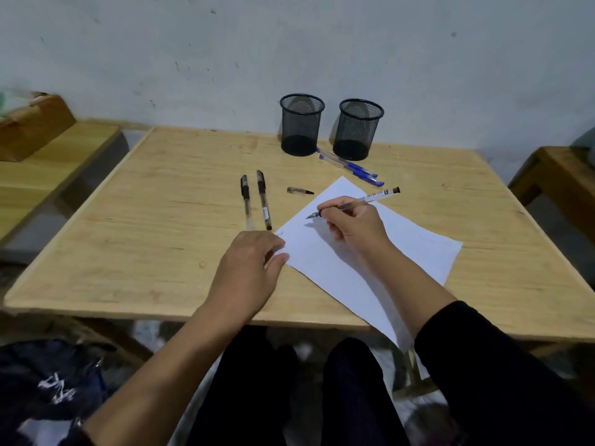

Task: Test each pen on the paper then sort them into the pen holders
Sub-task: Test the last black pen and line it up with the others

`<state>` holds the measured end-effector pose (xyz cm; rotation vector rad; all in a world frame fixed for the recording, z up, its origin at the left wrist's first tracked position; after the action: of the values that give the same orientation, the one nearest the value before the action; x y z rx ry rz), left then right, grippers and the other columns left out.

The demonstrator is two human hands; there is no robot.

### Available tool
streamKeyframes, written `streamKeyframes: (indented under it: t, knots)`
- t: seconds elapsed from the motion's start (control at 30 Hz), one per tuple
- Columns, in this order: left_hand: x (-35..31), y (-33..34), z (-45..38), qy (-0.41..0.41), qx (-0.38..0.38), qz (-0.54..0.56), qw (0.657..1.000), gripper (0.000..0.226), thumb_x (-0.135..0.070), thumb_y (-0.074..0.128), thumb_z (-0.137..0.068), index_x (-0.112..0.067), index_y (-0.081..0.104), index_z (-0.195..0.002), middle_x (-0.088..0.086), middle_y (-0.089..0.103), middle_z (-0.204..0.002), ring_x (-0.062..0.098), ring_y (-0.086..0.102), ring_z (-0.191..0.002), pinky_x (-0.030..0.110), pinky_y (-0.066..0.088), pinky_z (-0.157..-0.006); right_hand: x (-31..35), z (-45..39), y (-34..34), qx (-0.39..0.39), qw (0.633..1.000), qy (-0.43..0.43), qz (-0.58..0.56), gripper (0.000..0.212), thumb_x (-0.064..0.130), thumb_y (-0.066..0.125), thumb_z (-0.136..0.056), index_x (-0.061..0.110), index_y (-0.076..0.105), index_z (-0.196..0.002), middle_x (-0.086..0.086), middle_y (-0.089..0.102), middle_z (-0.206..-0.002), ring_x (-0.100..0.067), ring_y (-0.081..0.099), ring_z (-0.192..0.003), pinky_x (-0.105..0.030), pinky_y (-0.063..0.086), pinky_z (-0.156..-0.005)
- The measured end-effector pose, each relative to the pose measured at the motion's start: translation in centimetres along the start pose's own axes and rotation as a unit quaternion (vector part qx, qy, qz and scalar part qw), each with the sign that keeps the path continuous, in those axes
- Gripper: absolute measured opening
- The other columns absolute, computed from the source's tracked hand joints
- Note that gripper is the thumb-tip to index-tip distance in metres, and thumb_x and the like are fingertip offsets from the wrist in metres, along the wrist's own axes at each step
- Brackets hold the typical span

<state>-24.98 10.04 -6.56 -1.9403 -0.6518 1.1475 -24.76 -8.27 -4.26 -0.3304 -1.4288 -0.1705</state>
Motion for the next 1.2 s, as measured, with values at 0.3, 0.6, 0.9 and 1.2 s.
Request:
streamKeyframes:
  t: [0.3, 0.6, 0.9, 1.2]
  knots:
    - [0.5, 0.4, 0.1, -0.004, -0.008, 0.007, 1.000, 0.028, -0.028, 0.059, -0.088, -0.014, 0.065, -0.111, 0.002, 0.067, -0.112, 0.020, 0.054, -0.109, 0.019, 0.031, -0.088, -0.2, -0.8, 2.3, 0.009, 0.994, -0.039, 0.098, 0.013, 0.016, 0.058, -0.087, 0.011, 0.066, -0.078, 0.004, 0.057, -0.055, -0.004, 0.049, -0.048, -0.015, 0.039, -0.048]
    - [0.4, 0.5, 0.0, -0.010, -0.008, 0.020, 1.000, 0.030, -0.027, 0.056, -0.089, -0.014, 0.063, -0.115, 0.001, 0.065, -0.115, 0.017, 0.050, -0.113, 0.010, 0.022, -0.085, -0.5, -2.4, 4.3, 0.002, 0.969, -0.126, 0.213, 0.022, 0.015, 0.053, -0.083, -0.005, 0.062, -0.083, -0.012, 0.059, -0.074, -0.013, 0.049, -0.066, -0.023, 0.039, -0.058]
    - [0.3, 0.5, 0.0, -0.008, -0.010, 0.016, 1.000, 0.029, -0.025, 0.057, -0.088, -0.011, 0.064, -0.113, 0.003, 0.066, -0.113, 0.019, 0.051, -0.111, 0.010, 0.022, -0.083, -0.7, -2.2, 4.6, 0.010, 0.964, -0.144, 0.223, 0.018, 0.013, 0.054, -0.083, -0.003, 0.062, -0.079, -0.010, 0.058, -0.069, -0.012, 0.048, -0.062, -0.016, 0.038, -0.052]
    - [0.2, 0.5, -0.1, -0.010, -0.011, 0.016, 1.000, 0.029, -0.024, 0.057, -0.088, -0.011, 0.064, -0.113, 0.003, 0.066, -0.113, 0.019, 0.051, -0.110, 0.009, 0.022, -0.083, -0.6, -2.3, 4.6, 0.003, 0.963, -0.141, 0.230, 0.017, 0.013, 0.054, -0.083, -0.002, 0.062, -0.080, -0.015, 0.060, -0.072, -0.013, 0.049, -0.063, -0.024, 0.040, -0.055]
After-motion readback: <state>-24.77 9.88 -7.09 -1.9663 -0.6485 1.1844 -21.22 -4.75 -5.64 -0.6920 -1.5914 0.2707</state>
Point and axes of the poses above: each hand's wrist, its own z-axis away from the middle knuckle, its own y-axis out of the palm, x = y × z, the point moved 2 cm from there along -z, towards the middle knuckle
